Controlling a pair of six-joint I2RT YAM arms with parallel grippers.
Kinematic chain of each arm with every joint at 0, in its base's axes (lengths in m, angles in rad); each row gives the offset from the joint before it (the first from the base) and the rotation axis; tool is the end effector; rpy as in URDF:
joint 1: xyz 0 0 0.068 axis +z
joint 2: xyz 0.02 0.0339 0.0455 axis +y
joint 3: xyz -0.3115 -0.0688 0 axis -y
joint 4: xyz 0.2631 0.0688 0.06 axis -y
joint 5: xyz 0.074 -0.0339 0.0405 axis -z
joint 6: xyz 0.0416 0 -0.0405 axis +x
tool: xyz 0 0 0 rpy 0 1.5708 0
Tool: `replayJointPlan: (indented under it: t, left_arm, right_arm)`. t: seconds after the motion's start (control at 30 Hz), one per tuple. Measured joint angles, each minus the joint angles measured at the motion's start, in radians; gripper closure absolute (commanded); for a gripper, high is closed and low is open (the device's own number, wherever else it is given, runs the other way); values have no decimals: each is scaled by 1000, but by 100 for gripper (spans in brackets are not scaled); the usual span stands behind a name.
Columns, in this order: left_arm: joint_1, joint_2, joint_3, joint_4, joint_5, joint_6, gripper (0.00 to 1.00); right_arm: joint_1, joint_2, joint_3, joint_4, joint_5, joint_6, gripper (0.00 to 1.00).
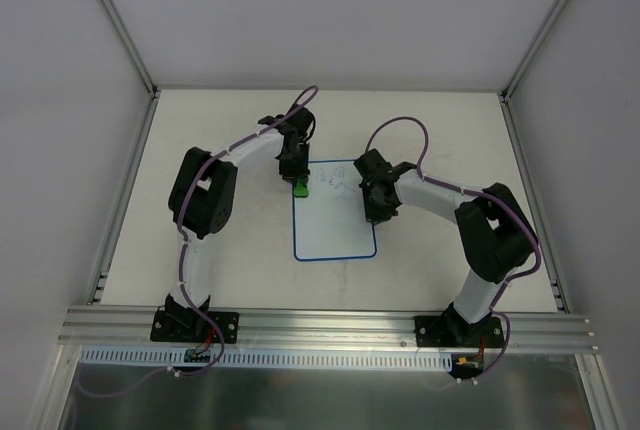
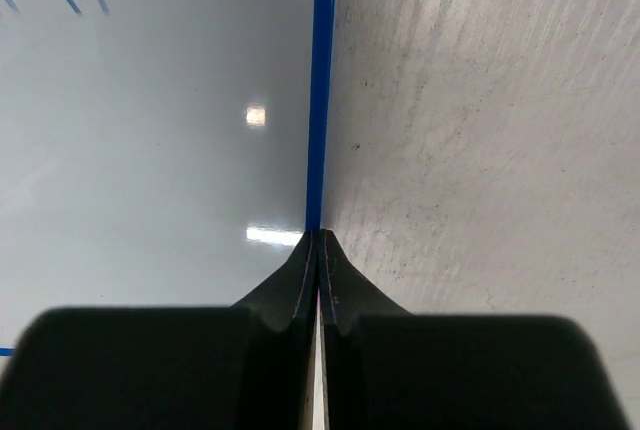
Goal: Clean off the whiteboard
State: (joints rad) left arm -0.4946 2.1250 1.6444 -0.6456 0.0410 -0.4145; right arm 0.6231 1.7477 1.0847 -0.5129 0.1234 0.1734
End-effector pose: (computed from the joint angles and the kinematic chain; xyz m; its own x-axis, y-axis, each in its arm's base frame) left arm 0.4346 -0.2363 0.2056 -0.9246 0.0414 -0.3788 0.1283 0.9699 -0.2071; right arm 0.2981 0.2079 0.1991 -0.8316 -0.3868 -0.3985 -0.4032 0.9140 -0.0455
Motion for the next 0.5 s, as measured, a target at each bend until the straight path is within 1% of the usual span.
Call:
replayJointPlan:
  t: [0.03, 0.1, 0.13, 0.17, 0.2, 0.23, 0.27, 0.3, 0.33, 0.37, 0.4, 0.43, 0.5]
  left_arm:
    - [-10, -1, -2, -1, 0, -4, 87]
    - [-38, -3, -4, -8, 0, -18, 78]
    - [-55, -3, -4, -11, 0, -23, 73]
    - [-68, -3, -5, -12, 1, -27, 63]
    - [-84, -5, -6, -15, 1, -38, 58]
    - [-96, -7, -10, -19, 2, -46, 53]
    - [-105, -11, -19, -20, 2, -54, 40]
    - [-115, -16, -26, -25, 2, -55, 35]
    - [-122, -23, -37, -30, 2, -62, 29]
    - [-124, -32, -46, -37, 2, -68, 25]
    - [-124, -42, -56, -41, 1, -72, 18]
    - [-122, -53, -66, -43, 1, -72, 14]
    - [-119, -89, -92, -46, 0, -83, 8]
  right_arm:
    - [0, 0, 0, 0, 2, 0, 100]
    - [0, -2, 0, -2, 12, -2, 100]
    - [2, -3, 0, -5, 23, -3, 98]
    - [3, -5, 0, -8, 33, -4, 96]
    - [4, -8, -1, -12, 43, -6, 94]
    - [5, -13, -1, -15, 50, -7, 88]
    - [6, -21, -1, -18, 57, -9, 84]
    - [10, -31, 0, -20, 62, -12, 80]
    - [13, -40, 1, -22, 65, -16, 72]
    - [18, -50, 5, -25, 68, -19, 67]
    - [24, -58, 11, -27, 69, -22, 65]
    - [29, -61, 23, -29, 68, -24, 63]
    - [42, -62, 50, -29, 67, -25, 55]
